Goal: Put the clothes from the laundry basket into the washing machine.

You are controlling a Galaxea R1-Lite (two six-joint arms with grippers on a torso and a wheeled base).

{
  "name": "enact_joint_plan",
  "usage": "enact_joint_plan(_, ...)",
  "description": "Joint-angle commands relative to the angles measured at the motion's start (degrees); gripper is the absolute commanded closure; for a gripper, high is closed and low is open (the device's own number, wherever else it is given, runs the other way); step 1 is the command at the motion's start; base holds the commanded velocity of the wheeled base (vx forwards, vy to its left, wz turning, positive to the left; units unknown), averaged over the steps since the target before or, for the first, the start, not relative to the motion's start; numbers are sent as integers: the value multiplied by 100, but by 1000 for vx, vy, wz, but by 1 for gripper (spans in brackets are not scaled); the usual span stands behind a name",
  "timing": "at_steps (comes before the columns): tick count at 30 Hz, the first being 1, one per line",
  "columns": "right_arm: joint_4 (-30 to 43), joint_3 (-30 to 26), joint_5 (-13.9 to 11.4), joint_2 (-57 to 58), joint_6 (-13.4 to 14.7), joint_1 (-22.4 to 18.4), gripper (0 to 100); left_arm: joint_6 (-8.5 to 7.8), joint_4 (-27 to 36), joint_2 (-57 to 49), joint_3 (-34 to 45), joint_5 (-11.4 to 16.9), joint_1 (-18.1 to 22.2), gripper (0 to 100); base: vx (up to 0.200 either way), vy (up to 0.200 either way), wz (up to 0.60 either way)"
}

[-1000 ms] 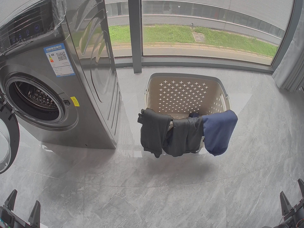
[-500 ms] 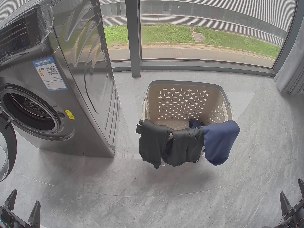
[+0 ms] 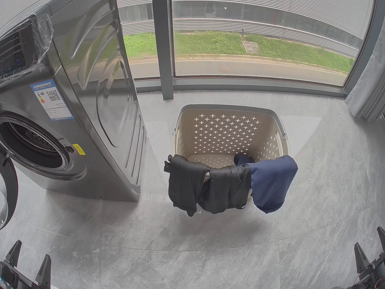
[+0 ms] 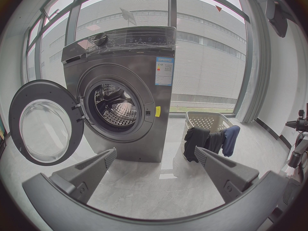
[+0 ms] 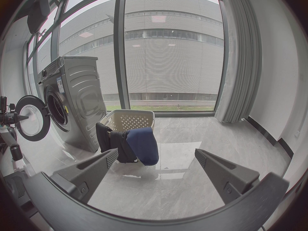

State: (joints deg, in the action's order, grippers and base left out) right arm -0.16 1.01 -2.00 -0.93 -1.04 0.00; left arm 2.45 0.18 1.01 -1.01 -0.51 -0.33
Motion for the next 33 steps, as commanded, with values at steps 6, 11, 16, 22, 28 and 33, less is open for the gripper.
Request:
enact_joint_plan(6, -2, -101, -2, 57, -2, 0, 0, 1, -1, -48, 84, -2, -2, 0, 0, 0, 0)
enact_joint_plan(11, -2, -101, -2, 57, -2, 0, 0, 1, -1, -48, 84, -2, -2, 0, 0, 0, 0)
enact_joint_plan(16, -2, -101, -2, 57, -2, 0, 0, 1, -1, -48, 84, -2, -2, 0, 160, 0, 0)
enact_joint_plan(22, -2, -101, -2, 66, -2, 0, 0, 1, -1, -48, 84, -2, -2, 0, 67, 0, 0)
enact_joint_plan(28, -2, -101, -2, 57, -2, 0, 0, 1, -1, -48, 75, -2, -2, 0, 0, 0, 0)
enact_joint_plan(33, -2, -101, -11, 66, -2, 0, 0, 1, -1, -48, 84, -2, -2, 0, 0, -200, 0)
